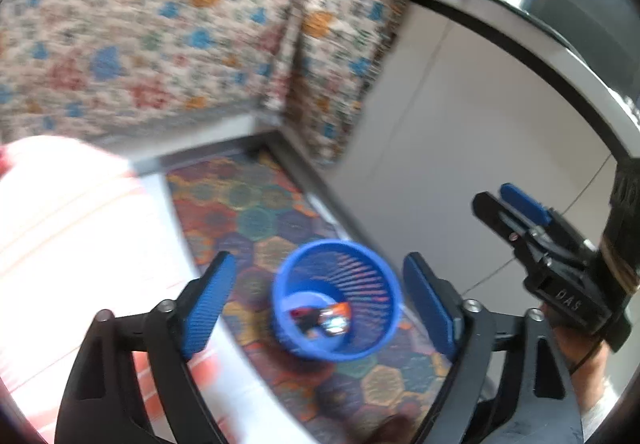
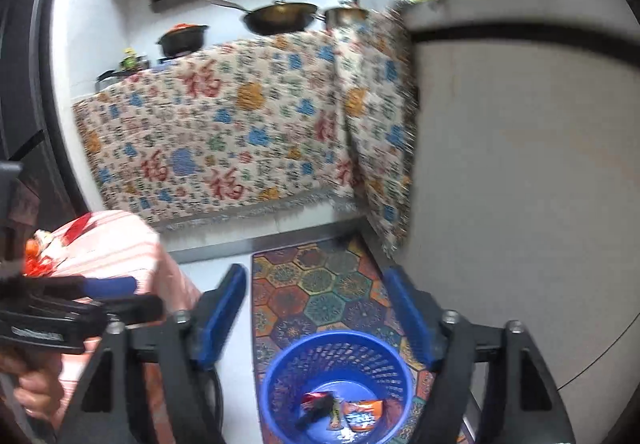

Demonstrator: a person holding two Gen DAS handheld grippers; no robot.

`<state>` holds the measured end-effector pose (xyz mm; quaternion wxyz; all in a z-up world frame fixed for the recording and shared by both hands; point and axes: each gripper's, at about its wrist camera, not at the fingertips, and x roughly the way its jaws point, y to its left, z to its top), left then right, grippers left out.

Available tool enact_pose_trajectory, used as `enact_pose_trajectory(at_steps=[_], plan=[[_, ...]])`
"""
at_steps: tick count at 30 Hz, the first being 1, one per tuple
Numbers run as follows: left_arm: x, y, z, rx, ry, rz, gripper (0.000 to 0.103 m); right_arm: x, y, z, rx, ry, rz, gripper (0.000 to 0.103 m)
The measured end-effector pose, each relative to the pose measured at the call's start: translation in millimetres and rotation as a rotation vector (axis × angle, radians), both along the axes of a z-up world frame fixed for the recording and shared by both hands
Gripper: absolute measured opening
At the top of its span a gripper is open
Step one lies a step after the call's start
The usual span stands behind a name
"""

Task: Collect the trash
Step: 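Return both tools over the remaining trash on the table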

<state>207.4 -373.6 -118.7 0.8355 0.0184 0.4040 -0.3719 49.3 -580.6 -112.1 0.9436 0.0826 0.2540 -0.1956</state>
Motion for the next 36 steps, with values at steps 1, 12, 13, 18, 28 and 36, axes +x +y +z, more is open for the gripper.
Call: enact_pose_trajectory(at_steps=[1, 12, 13, 18, 28, 36], plan=[[-3.3, 22.6, 0.5, 0.021, -0.003, 0.032, 0.091, 1.9, 14.7, 5.0, -0.008, 0.003, 0.020, 0.082], [8.7, 255.7, -62.7, 0.322, -0.019, 0.434, 0.091, 65.5, 211.5, -33.3, 0.058, 0.202, 0.378, 0.082], [14.6, 278.6, -68.5, 0.330, 0.001, 0.475, 0.091, 72.7, 228.9, -39.4, 0.058, 0.215, 0.403, 0.082], [27.8, 339.4, -88.4, 0.336, 0.053, 0.590, 0.091, 127.9, 322.2, -76.1, 0.086, 0.321, 0.515, 0.082], [48.9, 402.1, -99.4, 0.327, 0.028, 0.621, 0.103, 170.4, 392.8, -111.0, -0.029, 0.412, 0.574, 0.083], [61.1, 433.6, -98.4, 0.315, 0.039, 0.694, 0.103, 215.0, 443.8, -82.2, 0.009, 0.295, 0.719, 0.083]])
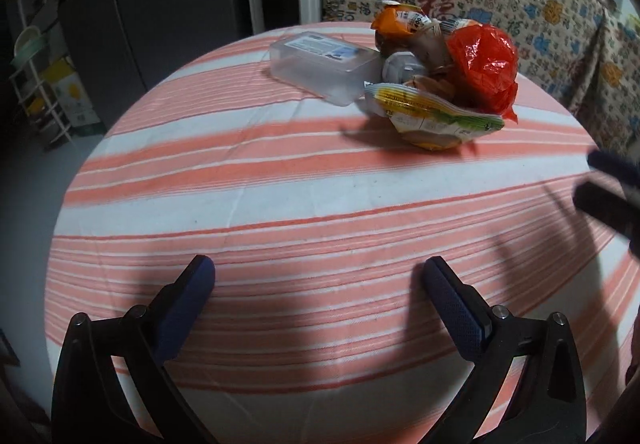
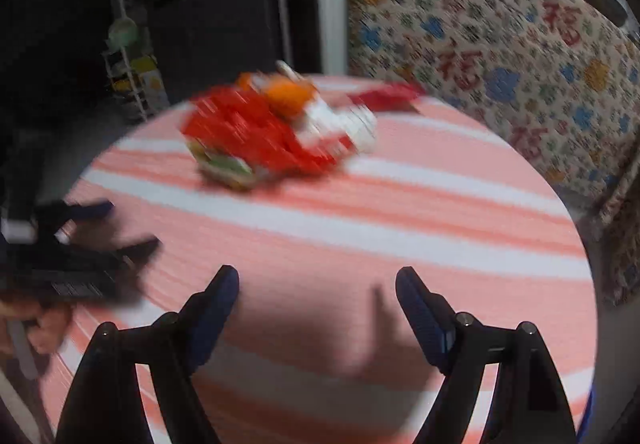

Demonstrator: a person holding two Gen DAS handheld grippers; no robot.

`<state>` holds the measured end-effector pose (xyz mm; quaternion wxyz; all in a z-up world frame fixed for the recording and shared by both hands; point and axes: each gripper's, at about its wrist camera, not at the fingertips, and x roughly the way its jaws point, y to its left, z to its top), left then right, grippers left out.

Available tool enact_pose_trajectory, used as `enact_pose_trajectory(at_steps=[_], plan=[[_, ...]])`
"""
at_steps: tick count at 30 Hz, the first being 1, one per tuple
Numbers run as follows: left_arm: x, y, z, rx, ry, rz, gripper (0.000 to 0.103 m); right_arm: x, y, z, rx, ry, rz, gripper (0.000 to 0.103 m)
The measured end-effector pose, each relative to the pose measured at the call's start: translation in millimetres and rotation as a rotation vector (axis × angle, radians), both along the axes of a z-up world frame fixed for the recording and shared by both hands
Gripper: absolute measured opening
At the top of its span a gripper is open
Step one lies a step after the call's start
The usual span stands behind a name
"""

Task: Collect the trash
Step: 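Return both tools over the remaining trash on the table, then grasp the yellow-green snack wrapper with the left tool while the right tool grasps the red plastic bag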

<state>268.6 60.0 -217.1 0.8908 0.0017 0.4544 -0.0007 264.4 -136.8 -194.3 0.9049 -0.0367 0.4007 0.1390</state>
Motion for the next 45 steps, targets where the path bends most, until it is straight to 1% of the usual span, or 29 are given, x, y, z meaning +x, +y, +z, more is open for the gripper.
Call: enact_pose_trajectory(at_steps=[2, 4, 7, 8, 9, 10, 11, 13, 15, 17, 20, 23, 24, 25, 26, 28, 29, 30, 31, 32, 33, 34, 36, 39, 42, 44, 45], plan=[[-0.1, 0.1, 0.0, 0.000, 0.000, 0.000, 0.103, 11.8, 25.1, 14.0, 0.034, -0.053, 0.040, 0.083], [-0.4, 0.1, -0.1, -0.001, 0.000, 0.001, 0.103, 22.6, 44.2, 21.7, 0.035, -0.092, 0.063, 0.083], [-0.6, -0.6, 0.1, 0.000, 0.000, 0.002, 0.103, 48.4, 65.6, 24.8, 0.040, -0.103, 0.067, 0.083], [-0.8, -0.7, -0.1, 0.000, 0.001, 0.001, 0.103, 55.0, 67.2, 22.7, 0.041, -0.104, 0.061, 0.080], [-1.4, -0.7, 0.0, -0.001, 0.000, 0.002, 0.103, 57.1, 66.3, 20.4, 0.044, -0.107, 0.059, 0.063], [-1.8, -0.5, -0.2, -0.001, 0.001, 0.002, 0.103, 58.8, 63.6, 18.5, 0.050, -0.105, 0.062, 0.029], [-5.5, -3.9, 0.5, 0.000, 0.000, 0.003, 0.103, 58.3, 58.4, 16.9, 0.047, -0.091, 0.056, 0.028], [-6.1, -4.5, 0.6, -0.001, 0.001, 0.002, 0.103, 49.0, 41.0, 17.7, 0.066, -0.088, 0.045, 0.027], [-5.6, -7.4, 0.9, -0.003, 0.001, -0.002, 0.103, 33.6, 20.6, 17.1, 0.052, -0.081, 0.027, 0.027], [0.3, -14.5, 2.0, -0.010, -0.002, -0.035, 0.103, 15.9, -0.4, 13.6, 0.039, -0.060, 0.006, 0.027], [10.8, -29.4, 5.4, -0.059, -0.017, -0.118, 0.102, -12.1, -26.3, 2.1, -0.007, -0.016, -0.017, 0.027], [26.6, -40.7, 16.4, -0.105, -0.060, -0.141, 0.102, -31.1, -35.8, -12.5, -0.054, 0.027, -0.030, 0.030], [32.5, -44.7, 20.2, -0.114, -0.077, -0.145, 0.102, -35.0, -36.2, -16.7, -0.064, 0.026, -0.046, 0.044], [39.8, -50.1, 23.7, -0.116, -0.085, -0.156, 0.102, -39.4, -36.2, -21.5, -0.069, 0.035, -0.049, 0.062], [48.5, -56.5, 26.0, -0.107, -0.084, -0.171, 0.102, -43.7, -35.7, -24.1, -0.065, 0.036, -0.054, 0.065], [63.8, -66.4, 25.7, -0.056, -0.089, -0.180, 0.102, -48.9, -35.3, -27.6, -0.050, 0.050, -0.063, 0.065], [69.6, -68.5, 24.8, -0.036, -0.099, -0.174, 0.100, -49.6, -36.1, -25.6, -0.036, 0.043, -0.072, 0.065], [72.7, -68.5, 24.6, -0.033, -0.103, -0.177, 0.091, -49.9, -37.0, -24.1, -0.024, 0.036, -0.080, 0.065], [74.2, -68.2, 23.0, -0.055, -0.095, -0.196, 0.080, -49.3, -39.2, -23.5, -0.014, 0.036, -0.090, 0.065], [74.3, -65.6, 22.0, -0.059, -0.084, -0.195, 0.074, -48.9, -40.9, -24.2, -0.010, 0.042, -0.098, 0.065], [69.9, -63.5, 21.7, -0.067, -0.090, -0.194, 0.068, -48.2, -43.2, -24.7, 0.000, 0.049, -0.105, 0.065], [63.4, -60.8, 22.0, -0.088, -0.089, -0.204, 0.065, -49.4, -46.5, -25.1, 0.014, 0.053, -0.117, 0.065], [46.0, -56.9, 24.5, -0.093, -0.084, -0.208, 0.064, -51.8, -52.6, -24.8, 0.042, 0.053, -0.134, 0.065], [3.2, -50.3, 33.8, -0.100, -0.075, -0.211, 0.064, -55.4, -61.6, -25.9, 0.080, 0.061, -0.153, 0.065], [-38.5, -49.6, 32.7, -0.099, -0.057, -0.219, 0.067, -57.9, -66.3, -26.7, 0.091, 0.069, -0.162, 0.065], [-54.5, -51.4, 27.7, -0.080, -0.053, -0.219, 0.073, -60.3, -65.9, -27.2, 0.077, 0.072, -0.161, 0.065], [-59.2, -52.7, 24.9, -0.065, -0.052, -0.217, 0.078, -61.4, -65.2, -26.9, 0.069, 0.072, -0.160, 0.065]])
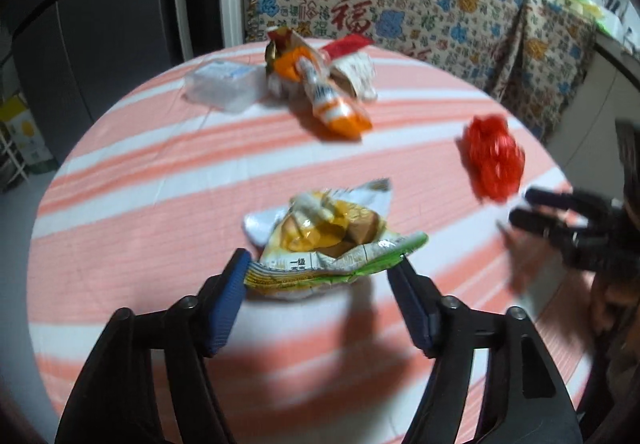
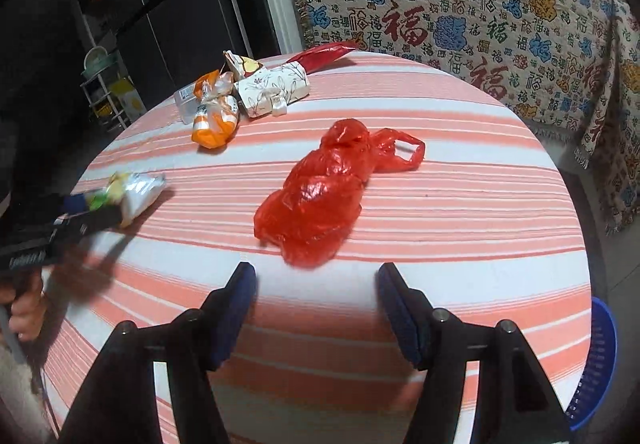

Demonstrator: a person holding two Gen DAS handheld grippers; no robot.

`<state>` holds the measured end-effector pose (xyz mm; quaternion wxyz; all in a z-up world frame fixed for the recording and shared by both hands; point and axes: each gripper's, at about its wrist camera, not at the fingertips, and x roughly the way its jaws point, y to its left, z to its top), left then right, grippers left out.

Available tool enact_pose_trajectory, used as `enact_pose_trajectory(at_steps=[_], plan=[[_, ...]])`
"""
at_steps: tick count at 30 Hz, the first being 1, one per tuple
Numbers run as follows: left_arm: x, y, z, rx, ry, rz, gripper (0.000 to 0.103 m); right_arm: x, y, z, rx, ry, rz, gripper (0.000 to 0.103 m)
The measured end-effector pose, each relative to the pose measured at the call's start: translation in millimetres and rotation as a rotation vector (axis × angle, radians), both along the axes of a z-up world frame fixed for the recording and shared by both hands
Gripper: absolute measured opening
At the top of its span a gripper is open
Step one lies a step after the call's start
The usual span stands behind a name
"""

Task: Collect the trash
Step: 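Grasp the yellow-green snack wrapper with the left tool while the right tool grasps the red plastic bag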

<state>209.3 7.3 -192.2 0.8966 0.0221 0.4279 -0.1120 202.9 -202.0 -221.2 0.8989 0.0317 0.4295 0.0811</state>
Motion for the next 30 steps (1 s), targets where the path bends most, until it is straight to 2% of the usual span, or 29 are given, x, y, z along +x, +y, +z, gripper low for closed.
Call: enact_pose_trajectory(at_steps=[1, 3, 7, 12, 15, 18, 20, 23, 27, 30], plan=[[-2.4, -0.9, -3.4, 0.015, 0.001, 0.005, 0.083, -1.8, 0.9, -0.2, -0.011, 0.001, 0.002, 0.066], [-3.4, 1.2, -9.8, 0.021, 0.019, 0.022, 0.085, -6.7, 1.8, -0.2, -0.027, 0.001, 0.002, 0.066], [-1.9, 5.2, -13.4, -0.018, 0.024, 0.058, 0.093, -7.7, -4.6, 8.6, 0.062, 0.015, -0.048, 0.067], [-1.4, 6.0, -15.1, -0.014, 0.034, 0.054, 0.096, 17.6, 4.7, 31.0, 0.102, -0.053, -0.104, 0.067], [-4.2, 12.9, -13.9, -0.010, 0.042, 0.031, 0.096, 39.5, 9.8, 18.3, 0.022, 0.009, -0.102, 0.065], [-4.8, 24.1, -14.1, 0.008, 0.047, 0.011, 0.099, 34.0, -7.8, 2.8, -0.031, 0.073, -0.120, 0.064], [-1.6, 23.7, -16.6, 0.038, 0.054, -0.038, 0.103, 20.1, -22.6, 2.3, -0.067, 0.061, -0.126, 0.065], [4.8, 13.9, -17.7, 0.067, 0.051, -0.090, 0.103, 5.6, -33.4, 1.9, -0.107, 0.052, -0.092, 0.067], [17.0, 5.8, -17.8, 0.068, 0.049, -0.119, 0.103, 0.4, -31.4, 2.8, -0.084, 0.061, -0.039, 0.084], [29.2, 4.8, -17.8, 0.068, 0.049, -0.118, 0.103, 8.2, -18.3, -0.7, -0.158, 0.063, -0.017, 0.089]])
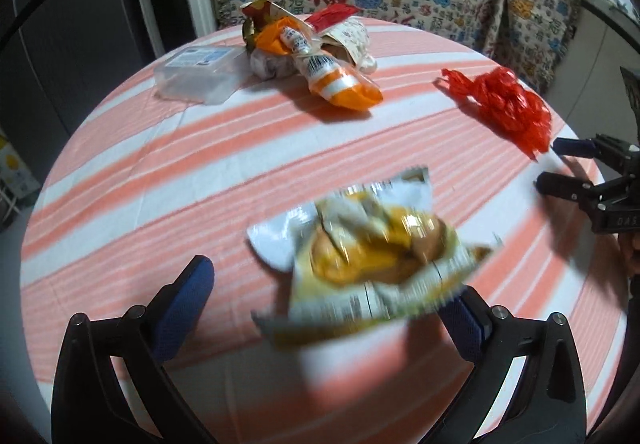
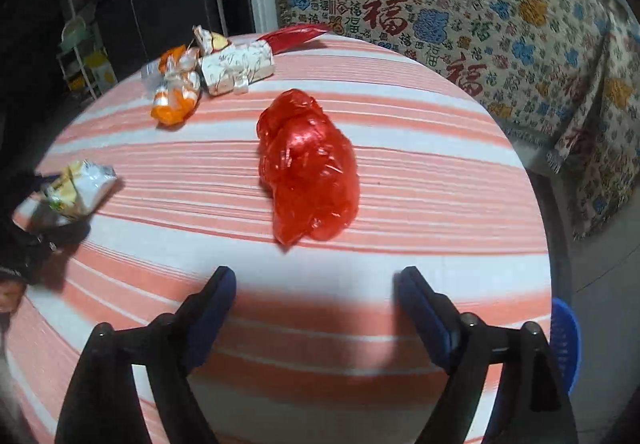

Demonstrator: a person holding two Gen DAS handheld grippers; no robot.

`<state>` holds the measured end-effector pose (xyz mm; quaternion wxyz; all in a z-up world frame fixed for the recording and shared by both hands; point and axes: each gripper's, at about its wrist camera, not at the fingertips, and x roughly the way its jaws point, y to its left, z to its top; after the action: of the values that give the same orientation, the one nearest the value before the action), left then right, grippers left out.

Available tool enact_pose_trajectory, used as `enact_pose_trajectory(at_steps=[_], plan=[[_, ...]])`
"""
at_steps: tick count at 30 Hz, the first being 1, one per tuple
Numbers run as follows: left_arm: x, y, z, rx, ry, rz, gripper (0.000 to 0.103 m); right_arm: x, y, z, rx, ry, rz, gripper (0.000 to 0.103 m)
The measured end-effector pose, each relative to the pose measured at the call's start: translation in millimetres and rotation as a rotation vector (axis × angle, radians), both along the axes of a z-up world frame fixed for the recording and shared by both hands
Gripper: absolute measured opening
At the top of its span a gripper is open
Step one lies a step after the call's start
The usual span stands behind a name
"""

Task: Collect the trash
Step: 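Grasp the yellow-green snack wrapper with the left tool while the right tool grasps the red plastic bag, then carry the wrapper and red bag to the blue wastebasket and open both tools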

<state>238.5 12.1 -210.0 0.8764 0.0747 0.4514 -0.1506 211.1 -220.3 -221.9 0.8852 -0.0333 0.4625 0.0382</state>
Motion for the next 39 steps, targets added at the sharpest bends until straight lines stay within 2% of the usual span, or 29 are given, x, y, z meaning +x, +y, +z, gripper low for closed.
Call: enact_pose_trajectory(at_steps=[1, 5, 8, 11, 17, 18, 19, 20, 21, 22, 24, 25, 27, 33, 39], plan=[[3.9, -0.7, 0.2, 0.001, 0.000, 0.004, 0.103, 5.0, 0.9, -0.5, 0.010, -0.005, -0.001, 0.092], [12.2, -1.7, 0.8, 0.003, 0.003, 0.020, 0.103, 38.2, 4.0, -1.1, 0.005, 0.014, -0.043, 0.092], [11.2, -1.0, 1.9, 0.012, -0.002, 0.031, 0.103, 48.6, 0.6, -0.6, 0.011, 0.027, -0.016, 0.092], [5.0, -3.1, 5.9, 0.023, -0.035, -0.012, 0.102, 46.2, -4.8, 5.6, 0.020, 0.059, 0.027, 0.091], [-8.0, -9.3, 16.7, 0.030, -0.097, -0.078, 0.099, 46.5, -6.4, 30.0, 0.019, 0.016, 0.099, 0.090], [-8.6, -9.2, 18.2, 0.019, -0.097, -0.082, 0.089, 48.7, -5.4, 30.8, 0.016, 0.019, 0.104, 0.079], [-7.8, -7.7, 19.7, -0.003, -0.081, -0.091, 0.081, 51.3, -4.1, 30.6, 0.020, 0.027, 0.116, 0.056], [-6.5, -6.8, 19.9, -0.017, -0.067, -0.099, 0.067, 54.9, -2.8, 28.9, 0.032, 0.052, 0.134, 0.042], [-5.6, -6.8, 20.0, -0.031, -0.050, -0.102, 0.057, 57.1, -3.2, 27.1, 0.037, 0.073, 0.141, 0.034], [-6.8, -7.8, 20.8, -0.026, -0.057, -0.097, 0.055, 56.8, -3.5, 27.1, 0.048, 0.075, 0.137, 0.030], [-12.5, -11.4, 22.5, -0.023, -0.068, -0.094, 0.051, 49.3, -4.8, 31.5, 0.070, 0.064, 0.116, 0.028], [-15.2, -12.7, 23.9, -0.039, -0.067, -0.088, 0.041, 43.5, -6.1, 35.2, 0.087, 0.054, 0.108, 0.027], [-19.7, -15.2, 27.9, -0.073, -0.055, -0.075, 0.033, 29.8, -10.1, 43.2, 0.113, 0.030, 0.103, 0.027], [-33.5, -34.1, 47.8, -0.150, -0.067, -0.078, 0.028, -18.6, -31.2, 63.6, 0.143, -0.033, 0.054, 0.026], [-45.1, -68.0, 63.9, -0.178, -0.066, -0.106, 0.028, -56.8, -64.0, 82.1, 0.177, -0.073, -0.015, 0.026]])
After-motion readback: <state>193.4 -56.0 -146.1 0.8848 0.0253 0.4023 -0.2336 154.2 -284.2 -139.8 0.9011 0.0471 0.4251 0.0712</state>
